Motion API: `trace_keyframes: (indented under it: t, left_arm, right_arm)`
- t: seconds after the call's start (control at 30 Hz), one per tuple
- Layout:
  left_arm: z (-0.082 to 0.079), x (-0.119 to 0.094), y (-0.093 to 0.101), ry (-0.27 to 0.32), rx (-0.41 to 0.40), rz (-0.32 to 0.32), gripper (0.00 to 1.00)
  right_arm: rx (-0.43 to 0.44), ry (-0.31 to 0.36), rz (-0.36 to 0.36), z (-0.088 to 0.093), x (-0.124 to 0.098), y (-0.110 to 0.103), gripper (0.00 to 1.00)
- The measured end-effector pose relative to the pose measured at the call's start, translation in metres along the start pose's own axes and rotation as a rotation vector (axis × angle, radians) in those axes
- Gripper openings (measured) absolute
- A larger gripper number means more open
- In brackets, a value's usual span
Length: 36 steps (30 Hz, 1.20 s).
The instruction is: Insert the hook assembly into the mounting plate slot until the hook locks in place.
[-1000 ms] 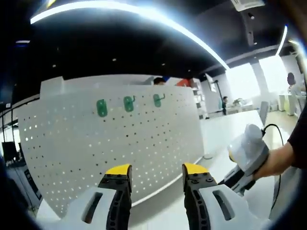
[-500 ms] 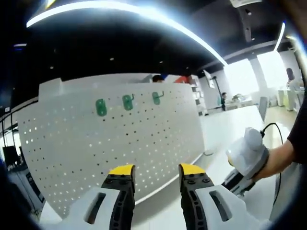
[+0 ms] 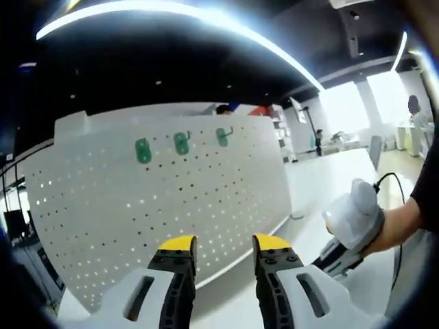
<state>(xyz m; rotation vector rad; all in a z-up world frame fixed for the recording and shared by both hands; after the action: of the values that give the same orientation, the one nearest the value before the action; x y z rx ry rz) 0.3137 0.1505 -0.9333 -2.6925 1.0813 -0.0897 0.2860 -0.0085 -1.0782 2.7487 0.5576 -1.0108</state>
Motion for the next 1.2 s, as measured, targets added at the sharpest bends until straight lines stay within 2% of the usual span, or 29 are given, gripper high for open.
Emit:
trace_keyframes:
  t: [0.77, 1.2]
  left_arm:
    - [0.009, 0.004, 0.013, -0.045, 0.013, 0.060, 0.30]
    - [0.014, 0.006, 0.020, -0.067, 0.018, 0.093, 0.28]
  right_arm:
    - [-0.078, 0.051, 0.027, -0.018, -0.009, -0.001, 0.01]
    - [-0.074, 0.068, 0.031, -0.022, -0.012, 0.002, 0.00]
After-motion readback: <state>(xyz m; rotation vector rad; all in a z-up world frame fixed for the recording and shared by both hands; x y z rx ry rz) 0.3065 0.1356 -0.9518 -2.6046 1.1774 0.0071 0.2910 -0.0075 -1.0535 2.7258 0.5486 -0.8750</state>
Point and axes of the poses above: the point that each gripper's makers call its tool centre point, and the gripper's own axes: x roughly forward along the fingers, y roughly to its right, z roughly out of its underside, the point moved 7 cm from there along -x, roughly backward along the fingers, and after that the axes turned 1 degree about -z, right-handed, at the moved point
